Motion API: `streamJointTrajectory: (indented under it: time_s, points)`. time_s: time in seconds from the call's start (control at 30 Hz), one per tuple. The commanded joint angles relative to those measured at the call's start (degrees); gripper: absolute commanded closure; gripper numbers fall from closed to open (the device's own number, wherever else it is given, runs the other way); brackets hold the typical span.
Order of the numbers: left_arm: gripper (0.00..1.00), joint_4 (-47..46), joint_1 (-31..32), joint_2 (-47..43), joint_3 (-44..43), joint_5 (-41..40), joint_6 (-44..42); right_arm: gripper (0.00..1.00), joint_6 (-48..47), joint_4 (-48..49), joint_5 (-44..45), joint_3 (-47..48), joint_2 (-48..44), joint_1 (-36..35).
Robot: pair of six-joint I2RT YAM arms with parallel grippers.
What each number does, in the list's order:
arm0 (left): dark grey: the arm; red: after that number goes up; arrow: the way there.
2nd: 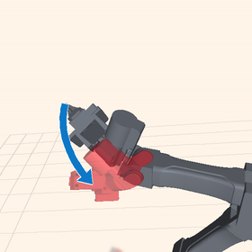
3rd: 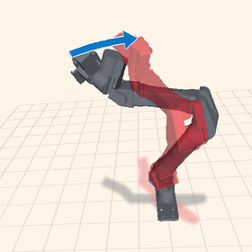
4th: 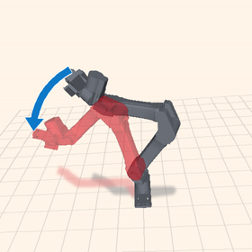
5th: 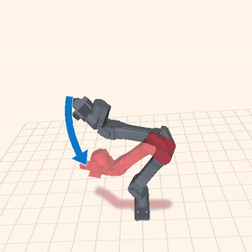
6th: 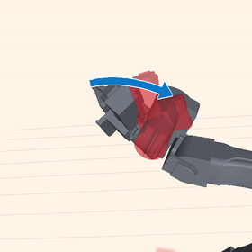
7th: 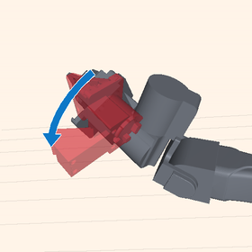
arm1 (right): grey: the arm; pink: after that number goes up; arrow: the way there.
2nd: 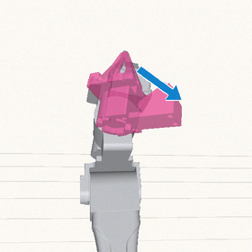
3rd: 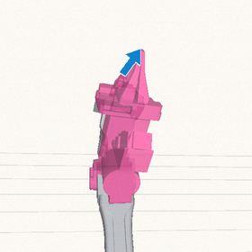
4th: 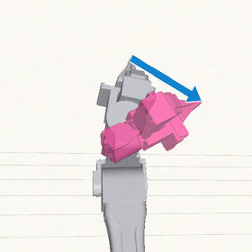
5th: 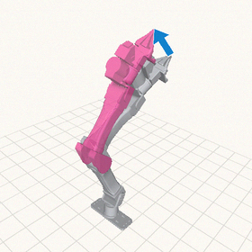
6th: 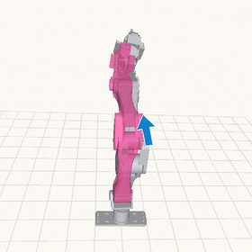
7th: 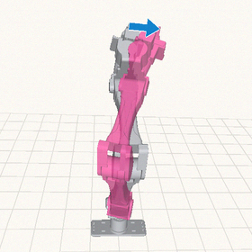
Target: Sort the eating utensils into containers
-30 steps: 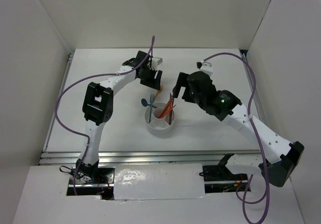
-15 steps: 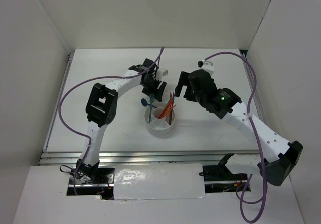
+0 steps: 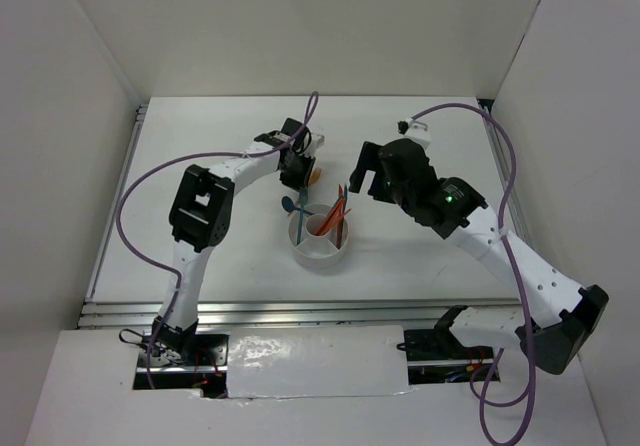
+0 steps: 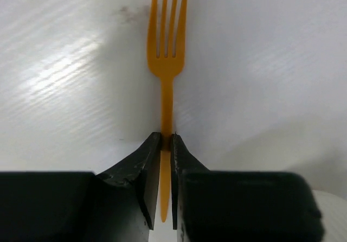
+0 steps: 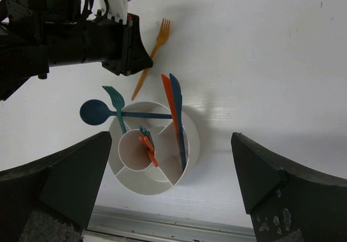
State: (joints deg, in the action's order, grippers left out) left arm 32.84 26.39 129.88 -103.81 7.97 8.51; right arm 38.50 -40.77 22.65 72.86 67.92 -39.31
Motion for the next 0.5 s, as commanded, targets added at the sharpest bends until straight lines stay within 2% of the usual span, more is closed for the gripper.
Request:
streamJointTrajectory:
  time_s: [0.0, 0.2, 0.47]
  points:
    - [0.79, 0.7, -2.8, 0.4, 2.2, -4.7, 1.9, 0.0, -0.3, 0.4, 0.8, 0.6, -2.5, 0.5]
    - [1.0, 0.1, -5.9, -1.6, 1.6, -3.7, 2.1, 0.0, -0.7, 0.7, 0.1, 1.2, -1.7, 0.5]
    - [1.0, 0.7, -10.4, -7.1, -0.4, 0.2, 1.3, 0.0, -1.1, 0.6, -0.2, 1.4, -1.5, 0.6]
